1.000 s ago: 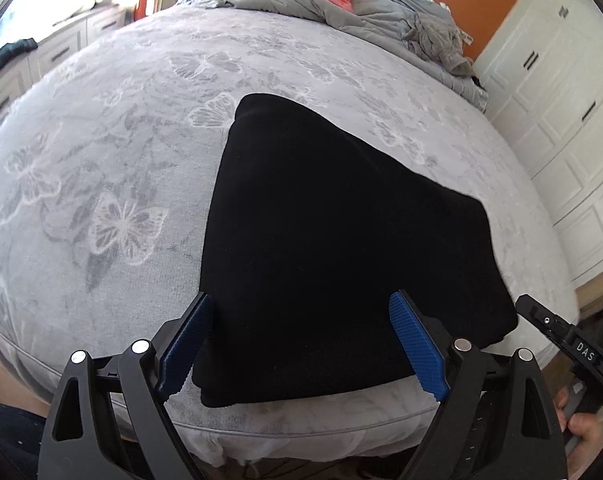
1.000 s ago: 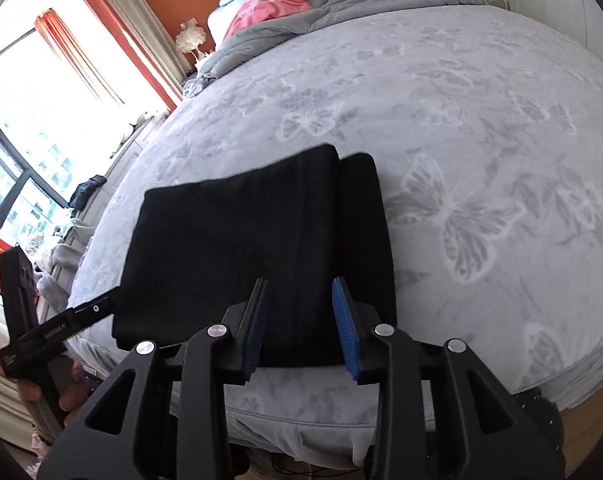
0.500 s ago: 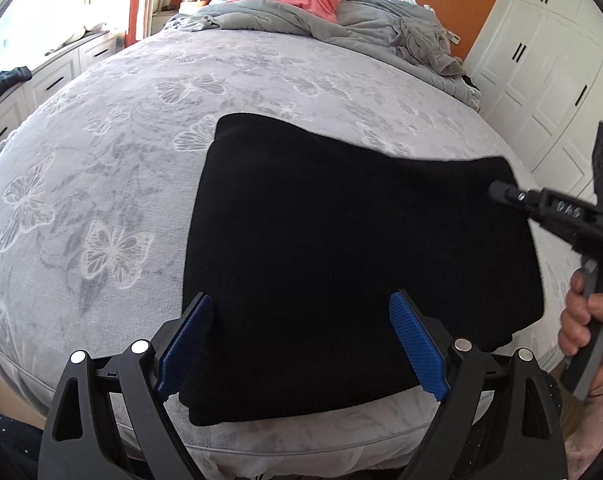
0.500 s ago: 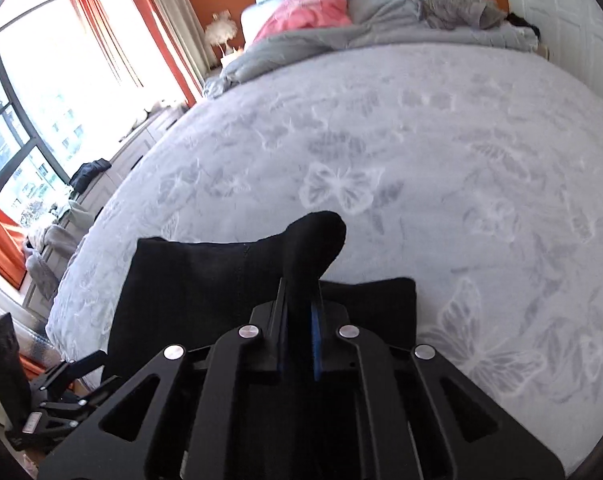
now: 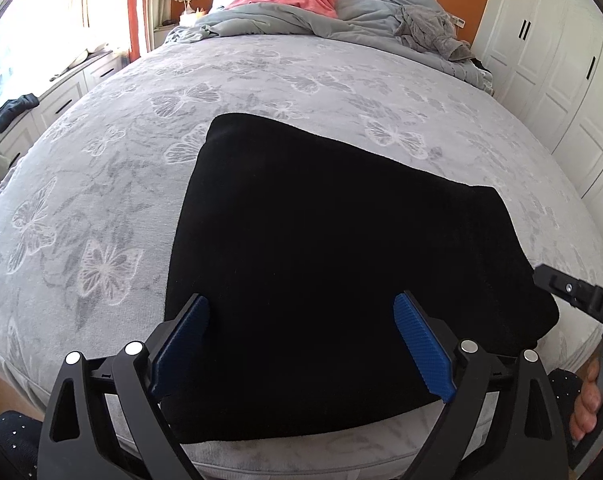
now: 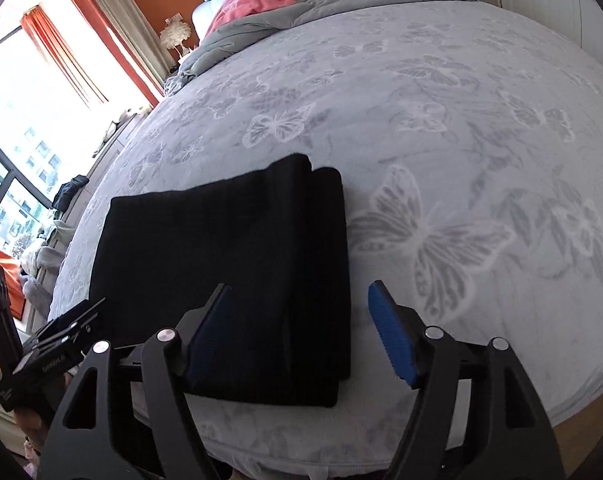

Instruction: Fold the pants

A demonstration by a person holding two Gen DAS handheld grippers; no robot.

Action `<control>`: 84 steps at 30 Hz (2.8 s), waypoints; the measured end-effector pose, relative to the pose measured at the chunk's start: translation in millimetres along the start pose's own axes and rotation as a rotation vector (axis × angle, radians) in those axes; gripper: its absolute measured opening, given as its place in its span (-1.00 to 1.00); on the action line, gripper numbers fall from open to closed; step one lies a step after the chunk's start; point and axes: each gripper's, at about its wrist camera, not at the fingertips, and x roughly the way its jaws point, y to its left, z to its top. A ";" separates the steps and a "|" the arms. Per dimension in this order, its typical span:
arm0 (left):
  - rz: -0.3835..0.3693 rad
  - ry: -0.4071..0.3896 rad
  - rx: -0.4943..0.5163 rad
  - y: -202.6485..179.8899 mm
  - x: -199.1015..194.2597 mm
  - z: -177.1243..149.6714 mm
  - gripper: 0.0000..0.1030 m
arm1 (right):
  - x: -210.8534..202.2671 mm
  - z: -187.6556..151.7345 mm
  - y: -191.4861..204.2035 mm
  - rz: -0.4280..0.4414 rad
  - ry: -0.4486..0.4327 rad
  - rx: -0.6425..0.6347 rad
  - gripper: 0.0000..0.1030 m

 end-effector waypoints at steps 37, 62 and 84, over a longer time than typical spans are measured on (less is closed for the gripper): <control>-0.136 0.291 -0.103 24.3 -19.6 -48.3 -0.06 | 6.9 -49.8 -13.1 0.207 0.124 0.222 -0.08; -0.164 0.216 -0.058 -0.4 -33.3 -21.2 -0.62 | -21.2 -43.1 25.3 0.157 0.052 0.138 -0.29; -0.154 -0.126 0.088 -31.6 -174.3 34.3 -0.64 | -140.0 18.2 85.0 0.227 -0.278 -0.042 -0.30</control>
